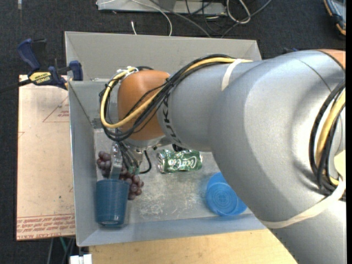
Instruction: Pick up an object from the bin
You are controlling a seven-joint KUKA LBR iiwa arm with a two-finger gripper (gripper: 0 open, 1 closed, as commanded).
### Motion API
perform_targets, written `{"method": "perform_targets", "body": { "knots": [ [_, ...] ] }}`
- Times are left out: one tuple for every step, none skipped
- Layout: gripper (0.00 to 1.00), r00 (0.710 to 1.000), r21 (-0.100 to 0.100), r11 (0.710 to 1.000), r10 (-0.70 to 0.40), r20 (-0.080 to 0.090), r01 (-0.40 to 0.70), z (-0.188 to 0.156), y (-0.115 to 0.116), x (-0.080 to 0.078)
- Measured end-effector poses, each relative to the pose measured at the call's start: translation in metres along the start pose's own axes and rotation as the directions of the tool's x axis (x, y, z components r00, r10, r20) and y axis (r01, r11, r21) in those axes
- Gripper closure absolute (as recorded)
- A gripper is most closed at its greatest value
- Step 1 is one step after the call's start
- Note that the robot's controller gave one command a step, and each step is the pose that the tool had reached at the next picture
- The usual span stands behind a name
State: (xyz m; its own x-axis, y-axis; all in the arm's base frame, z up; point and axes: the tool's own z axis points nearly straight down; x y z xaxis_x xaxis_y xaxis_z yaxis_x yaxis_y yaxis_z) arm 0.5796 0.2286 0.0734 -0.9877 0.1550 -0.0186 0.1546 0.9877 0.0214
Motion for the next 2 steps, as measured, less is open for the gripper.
{"method": "perform_targets", "body": {
  "knots": [
    [1.00,1.000,0.005,1.000,0.000,-0.007,0.000,-0.012,-0.002,0.002],
    [1.00,1.000,0.001,1.000,-0.001,0.000,0.001,-0.039,0.000,0.000]
  ]
}}
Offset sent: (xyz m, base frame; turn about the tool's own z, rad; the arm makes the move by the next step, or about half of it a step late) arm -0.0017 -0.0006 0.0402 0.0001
